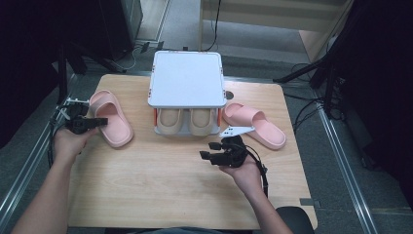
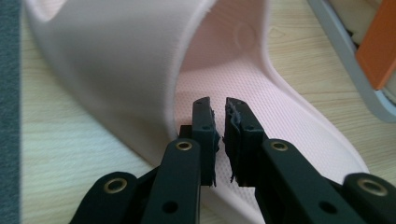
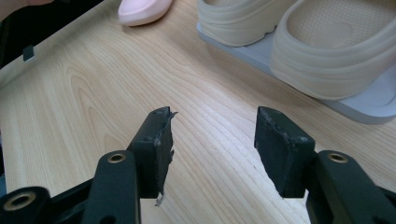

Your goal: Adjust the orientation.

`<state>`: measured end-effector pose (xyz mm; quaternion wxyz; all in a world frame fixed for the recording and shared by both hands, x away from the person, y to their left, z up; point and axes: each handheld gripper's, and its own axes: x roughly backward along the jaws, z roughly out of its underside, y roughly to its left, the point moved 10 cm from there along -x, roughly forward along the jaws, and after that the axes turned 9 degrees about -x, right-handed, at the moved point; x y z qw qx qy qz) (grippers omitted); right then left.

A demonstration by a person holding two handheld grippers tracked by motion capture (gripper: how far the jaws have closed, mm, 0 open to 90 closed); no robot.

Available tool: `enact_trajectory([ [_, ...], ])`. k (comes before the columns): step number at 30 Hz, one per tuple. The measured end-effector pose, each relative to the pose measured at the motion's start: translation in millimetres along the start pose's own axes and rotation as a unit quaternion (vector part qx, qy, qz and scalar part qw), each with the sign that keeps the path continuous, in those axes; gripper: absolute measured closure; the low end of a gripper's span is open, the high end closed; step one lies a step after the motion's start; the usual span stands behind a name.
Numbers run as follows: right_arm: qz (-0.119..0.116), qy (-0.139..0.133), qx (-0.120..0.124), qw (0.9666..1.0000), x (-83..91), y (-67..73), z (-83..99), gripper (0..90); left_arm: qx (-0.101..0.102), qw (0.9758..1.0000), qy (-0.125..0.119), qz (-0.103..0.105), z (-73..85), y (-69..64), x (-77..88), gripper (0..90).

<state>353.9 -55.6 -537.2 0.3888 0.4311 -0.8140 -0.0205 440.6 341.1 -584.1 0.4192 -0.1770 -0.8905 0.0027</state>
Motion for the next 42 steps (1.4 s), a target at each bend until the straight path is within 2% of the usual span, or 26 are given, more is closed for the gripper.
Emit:
enact_trajectory([
  [5,-0.001,0.007,0.004,1.0000,-4.3,2.8,-0.3,47.1,0.002,0.9999,-0.002,-0.010,3.1,7.2,3.6,81.7],
  [11,-0.001,0.010,0.003,0.9999,-4.8,3.0,0.3,47.1,0.008,0.9999,0.000,-0.011,3.0,8.0,4.0,78.2],
  [15,-0.002,0.009,0.002,0.9999,-3.8,2.8,0.1,47.2,0.006,0.9999,0.004,-0.008,0.8,2.5,7.9,73.7],
  [16,-0.002,0.009,0.002,1.0000,-3.7,2.6,0.0,47.1,0.005,1.0000,0.002,0.004,-2.2,-4.5,14.0,71.2],
  [18,-0.003,0.009,0.002,1.0000,-3.7,2.5,-0.2,47.2,-0.001,1.0000,0.002,0.000,-3.7,-6.0,17.2,68.9],
  [19,-0.003,0.009,0.001,1.0000,-3.6,2.6,-0.2,47.1,-0.006,1.0000,-0.002,-0.006,-5.6,-6.6,20.8,68.9],
  [20,-0.003,0.009,0.002,1.0000,-3.7,2.4,-0.2,47.1,-0.006,0.9999,-0.013,-0.005,-11.0,-8.4,28.4,65.7],
  [21,-0.003,0.009,0.002,1.0000,-3.6,2.4,-0.2,47.1,-0.006,0.9999,-0.013,-0.005,-11.0,-8.4,28.4,64.2],
  [22,-0.003,0.009,0.003,0.9999,-3.5,2.4,-0.1,47.1,-0.002,0.9996,-0.026,-0.003,-16.3,-9.7,35.8,62.5],
  [26,-0.003,0.009,0.003,0.9999,-2.9,2.4,-0.2,47.1,-0.008,0.9993,-0.036,-0.012,-20.0,-6.8,43.2,52.8],
  [27,-0.001,0.008,0.002,1.0000,-2.4,1.7,-0.2,47.1,-0.006,0.9991,-0.039,-0.018,-19.9,-1.4,45.5,49.6],
  [29,-0.001,0.008,0.002,1.0000,-2.4,1.4,-0.2,47.1,0.001,0.9991,-0.039,-0.018,-19.1,1.5,45.8,48.8],
  [30,0.000,0.008,0.001,1.0000,-2.1,1.2,0.3,47.1,0.007,0.9990,-0.037,-0.022,-17.0,9.6,45.6,46.9],
  [33,0.002,0.008,0.001,1.0000,-0.9,0.6,1.9,47.1,0.017,0.9988,-0.039,-0.024,-15.8,16.4,44.4,46.7],
  [34,0.005,0.008,-0.002,1.0000,1.3,0.0,3.7,47.1,0.026,0.9985,-0.041,-0.027,-14.4,24.5,39.1,46.6],
  [37,0.009,0.004,-0.007,0.9999,5.2,-2.0,5.7,47.1,0.038,0.9982,-0.035,-0.030,-11.0,31.7,28.0,46.8],
  [42,0.017,0.001,-0.012,0.9998,10.5,-5.0,9.6,47.0,0.048,0.9981,-0.027,-0.027,-7.5,40.3,14.7,47.2],
])
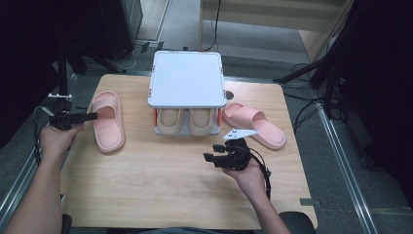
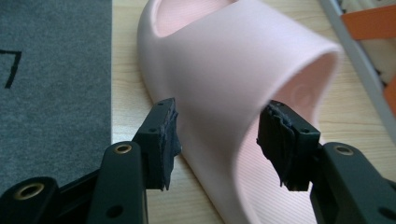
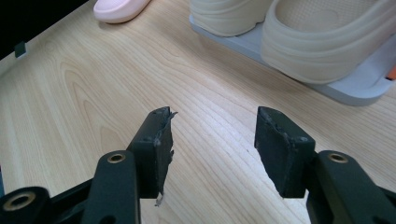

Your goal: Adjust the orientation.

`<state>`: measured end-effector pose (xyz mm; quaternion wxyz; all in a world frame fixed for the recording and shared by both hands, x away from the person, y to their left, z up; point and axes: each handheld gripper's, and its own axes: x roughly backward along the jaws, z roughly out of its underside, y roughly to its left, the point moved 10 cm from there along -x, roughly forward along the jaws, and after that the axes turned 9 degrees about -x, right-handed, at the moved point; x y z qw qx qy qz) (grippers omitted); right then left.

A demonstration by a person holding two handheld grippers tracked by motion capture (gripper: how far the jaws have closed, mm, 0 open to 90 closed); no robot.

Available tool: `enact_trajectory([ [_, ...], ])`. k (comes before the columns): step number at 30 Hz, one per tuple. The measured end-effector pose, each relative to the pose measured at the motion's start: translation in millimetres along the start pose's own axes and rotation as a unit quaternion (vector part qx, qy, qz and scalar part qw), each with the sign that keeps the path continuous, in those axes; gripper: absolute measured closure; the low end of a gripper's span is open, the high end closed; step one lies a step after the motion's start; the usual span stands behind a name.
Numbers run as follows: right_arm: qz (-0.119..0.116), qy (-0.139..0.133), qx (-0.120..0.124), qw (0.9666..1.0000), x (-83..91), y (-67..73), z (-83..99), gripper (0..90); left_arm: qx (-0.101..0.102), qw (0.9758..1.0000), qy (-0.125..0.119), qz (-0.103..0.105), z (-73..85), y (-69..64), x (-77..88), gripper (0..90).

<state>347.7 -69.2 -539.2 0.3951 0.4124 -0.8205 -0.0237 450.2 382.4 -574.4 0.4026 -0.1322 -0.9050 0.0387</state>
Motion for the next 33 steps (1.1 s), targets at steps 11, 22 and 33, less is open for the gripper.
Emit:
enact_trajectory([
  [11,0.015,-0.007,-0.012,0.9998,9.7,-5.3,7.9,46.9,-0.013,0.9998,0.007,-0.012,-3.7,-0.2,-19.7,48.1],
  [22,0.025,-0.011,-0.023,0.9994,15.9,-8.8,14.6,46.6,-0.023,0.9993,0.011,-0.029,-14.2,-0.8,-27.0,70.5],
  [33,0.025,-0.011,-0.022,0.9994,16.5,-8.6,14.8,46.7,-0.009,0.9995,0.032,-0.003,-14.2,-9.4,-28.6,79.9],
])
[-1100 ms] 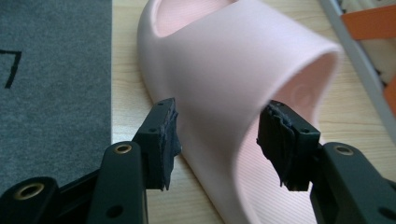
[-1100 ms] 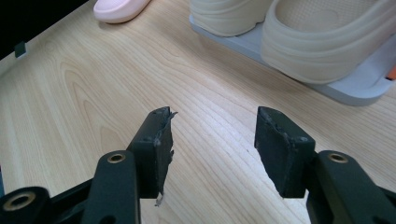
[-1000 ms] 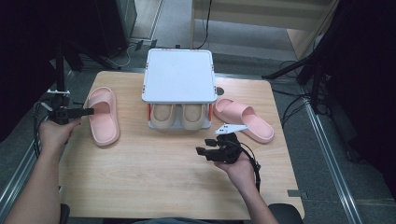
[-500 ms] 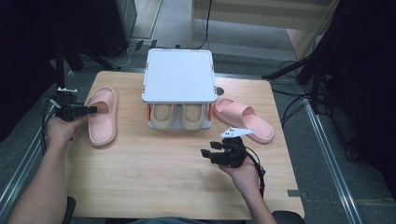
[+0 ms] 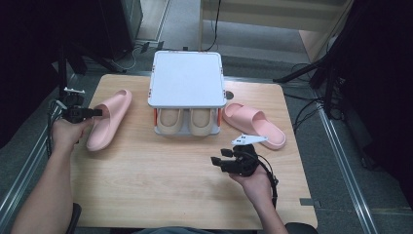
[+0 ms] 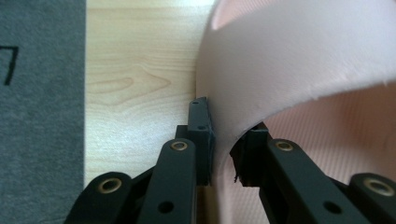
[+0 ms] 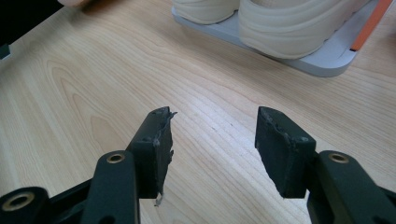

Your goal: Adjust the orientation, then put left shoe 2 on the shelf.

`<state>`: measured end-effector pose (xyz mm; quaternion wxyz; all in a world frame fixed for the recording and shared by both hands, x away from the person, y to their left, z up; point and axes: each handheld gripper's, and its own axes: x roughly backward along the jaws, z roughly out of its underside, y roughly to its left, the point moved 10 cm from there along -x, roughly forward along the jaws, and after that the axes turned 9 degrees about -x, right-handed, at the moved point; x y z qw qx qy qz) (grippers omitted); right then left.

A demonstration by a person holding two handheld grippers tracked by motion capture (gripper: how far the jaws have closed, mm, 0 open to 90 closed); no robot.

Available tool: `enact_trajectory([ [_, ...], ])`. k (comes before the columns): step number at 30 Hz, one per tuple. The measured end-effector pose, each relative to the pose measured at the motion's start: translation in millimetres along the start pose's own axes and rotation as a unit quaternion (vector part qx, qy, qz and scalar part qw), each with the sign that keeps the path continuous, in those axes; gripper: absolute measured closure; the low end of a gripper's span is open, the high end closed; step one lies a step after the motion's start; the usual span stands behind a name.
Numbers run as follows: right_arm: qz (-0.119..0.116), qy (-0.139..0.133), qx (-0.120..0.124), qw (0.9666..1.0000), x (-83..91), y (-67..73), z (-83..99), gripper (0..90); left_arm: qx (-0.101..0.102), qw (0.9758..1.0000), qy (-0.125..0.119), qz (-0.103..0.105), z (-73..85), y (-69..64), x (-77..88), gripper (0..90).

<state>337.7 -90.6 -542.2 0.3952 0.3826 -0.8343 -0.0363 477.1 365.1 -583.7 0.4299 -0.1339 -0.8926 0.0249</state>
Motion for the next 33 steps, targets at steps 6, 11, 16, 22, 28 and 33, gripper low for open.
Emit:
enact_trajectory([
  [6,-0.002,-0.001,0.003,1.0000,-1.4,-0.2,-2.6,46.6,-0.006,0.9999,0.010,0.011,0.8,-7.1,0.5,80.9],
  [11,-0.006,0.004,0.004,1.0000,-4.6,1.6,-4.4,46.6,0.002,0.9997,0.011,0.023,4.3,-10.8,3.9,81.1],
  [16,-0.012,0.006,0.015,0.9998,-9.8,3.9,-8.6,46.6,0.004,0.9996,0.007,0.028,4.3,-17.1,11.6,80.9],
  [22,-0.023,0.008,0.020,0.9995,-14.6,8.0,-12.2,46.6,0.006,0.9994,0.002,0.035,1.4,-24.9,19.2,81.0],
  [28,-0.027,0.010,0.019,0.9994,-14.8,9.5,-12.4,46.5,0.008,0.9990,-0.004,0.044,-13.0,-33.4,24.1,80.7],
  [33,-0.031,0.010,0.021,0.9992,-15.3,11.2,-12.9,46.4,-0.010,0.9991,0.000,0.040,-30.2,-43.7,28.8,80.6],
])
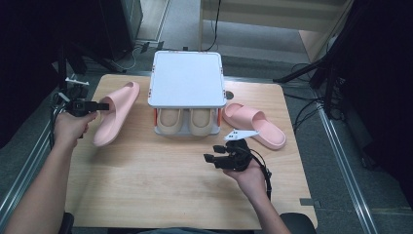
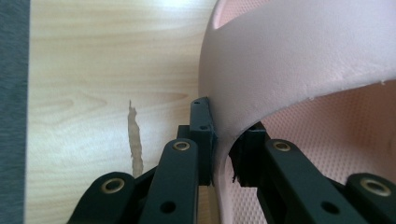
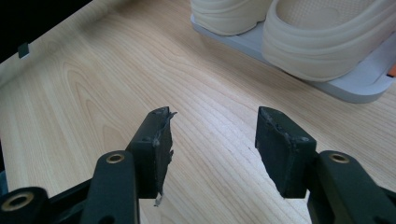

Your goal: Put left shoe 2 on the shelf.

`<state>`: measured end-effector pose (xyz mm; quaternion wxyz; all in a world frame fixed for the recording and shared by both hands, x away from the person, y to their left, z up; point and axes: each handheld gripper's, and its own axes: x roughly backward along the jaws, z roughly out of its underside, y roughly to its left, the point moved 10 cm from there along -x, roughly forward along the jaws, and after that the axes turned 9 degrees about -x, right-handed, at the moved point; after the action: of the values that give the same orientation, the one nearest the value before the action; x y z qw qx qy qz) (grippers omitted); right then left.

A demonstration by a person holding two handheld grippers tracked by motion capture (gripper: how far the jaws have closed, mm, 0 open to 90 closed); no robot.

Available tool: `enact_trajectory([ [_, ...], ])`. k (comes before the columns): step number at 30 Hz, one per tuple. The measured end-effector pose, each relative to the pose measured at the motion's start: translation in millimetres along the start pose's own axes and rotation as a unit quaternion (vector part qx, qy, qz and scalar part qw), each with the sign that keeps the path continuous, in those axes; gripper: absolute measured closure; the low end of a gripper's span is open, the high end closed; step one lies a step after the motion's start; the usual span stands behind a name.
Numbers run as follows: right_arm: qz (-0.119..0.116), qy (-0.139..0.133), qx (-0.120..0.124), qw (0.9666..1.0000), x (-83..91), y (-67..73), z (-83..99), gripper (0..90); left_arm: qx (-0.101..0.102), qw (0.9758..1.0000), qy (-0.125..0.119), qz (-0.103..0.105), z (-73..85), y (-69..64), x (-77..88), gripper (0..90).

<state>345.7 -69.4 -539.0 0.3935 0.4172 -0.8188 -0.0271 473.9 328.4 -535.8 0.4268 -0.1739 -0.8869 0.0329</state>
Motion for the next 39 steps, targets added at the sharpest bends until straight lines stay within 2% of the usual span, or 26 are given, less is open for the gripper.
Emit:
enact_trajectory([
  [3,-0.001,0.001,0.000,1.0000,-0.4,0.5,0.4,46.4,-0.014,0.9998,0.008,-0.010,-17.4,-5.2,3.7,80.3],
  [5,-0.001,0.001,0.001,1.0000,-0.4,0.9,0.4,46.4,-0.014,0.9998,0.007,-0.011,-27.0,-8.0,6.0,80.2],
  [6,0.000,0.000,0.002,1.0000,-0.6,1.0,0.3,46.4,-0.014,0.9998,0.007,-0.011,-27.0,-8.0,6.0,80.2],
  [8,0.001,0.002,0.003,1.0000,-1.1,1.6,0.9,46.4,-0.021,0.9997,0.006,-0.015,-40.1,-12.1,10.6,80.2],
  [9,0.001,0.002,0.003,1.0000,-1.1,1.6,0.9,46.4,-0.021,0.9997,0.006,-0.015,-40.1,-12.1,10.6,80.1],
  [11,0.002,0.004,0.005,1.0000,-2.0,2.3,1.5,46.4,-0.025,0.9995,0.006,-0.016,-55.3,-16.2,16.2,79.8],
  [12,0.002,0.004,0.005,1.0000,-2.0,2.3,1.5,46.4,-0.025,0.9995,0.006,-0.016,-55.3,-16.2,16.2,79.8],
  [14,0.000,0.003,0.004,1.0000,-2.1,2.5,1.3,46.4,-0.028,0.9994,0.008,-0.018,-68.1,-19.9,20.5,79.6],
  [15,0.000,0.003,0.004,1.0000,-2.1,2.5,1.3,46.4,-0.028,0.9994,0.008,-0.018,-68.1,-19.9,20.5,79.5],
  [17,-0.001,0.002,0.004,1.0000,-1.8,2.6,1.0,46.4,-0.023,0.9997,0.003,-0.011,-81.3,-26.0,26.3,79.4],
  [18,-0.001,0.002,0.004,1.0000,-1.8,2.6,1.0,46.4,-0.023,0.9997,0.003,-0.011,-81.3,-26.0,26.3,79.3],
  [22,-0.002,0.004,0.005,1.0000,-2.6,3.1,1.6,46.4,-0.029,0.9995,-0.007,-0.012,-103.1,-40.2,35.8,79.1],
  [23,-0.002,0.004,0.004,1.0000,-2.6,3.2,1.6,46.3,-0.029,0.9995,-0.007,-0.012,-103.1,-40.2,35.8,79.1],
  [26,-0.002,0.003,0.004,1.0000,-2.3,3.1,1.4,46.3,-0.037,0.9992,-0.012,-0.012,-116.8,-49.5,41.5,78.9],
  [28,-0.003,0.002,0.003,1.0000,-1.7,3.0,1.0,46.3,-0.041,0.9990,-0.018,-0.008,-129.0,-61.3,43.2,78.9],
  [30,-0.004,0.002,0.002,1.0000,-1.6,3.0,1.0,46.3,-0.045,0.9988,-0.017,-0.010,-132.7,-65.6,42.9,78.9],
  [31,-0.004,0.002,0.003,1.0000,-1.1,2.8,1.2,46.3,-0.058,0.9982,-0.015,-0.009,-140.5,-75.5,41.9,78.9],
  [32,-0.004,0.002,0.003,1.0000,-1.1,2.8,1.2,46.3,-0.058,0.9982,-0.015,-0.009,-140.5,-75.5,41.9,78.9],
  [34,-0.002,-0.001,0.001,1.0000,1.2,2.3,1.8,46.3,-0.068,0.9976,-0.013,-0.009,-149.6,-88.0,39.2,78.6],
  [35,-0.002,-0.001,0.001,1.0000,1.2,2.3,1.8,46.3,-0.068,0.9976,-0.013,-0.009,-149.6,-88.0,39.2,78.5],
  [38,-0.004,-0.003,0.000,1.0000,2.4,1.8,1.3,46.3,-0.079,0.9967,-0.008,-0.014,-161.4,-104.1,32.0,78.4],
  [39,-0.004,-0.003,0.000,1.0000,2.4,1.8,1.3,46.3,-0.079,0.9967,-0.008,-0.014,-161.4,-104.1,32.0,78.3],
])
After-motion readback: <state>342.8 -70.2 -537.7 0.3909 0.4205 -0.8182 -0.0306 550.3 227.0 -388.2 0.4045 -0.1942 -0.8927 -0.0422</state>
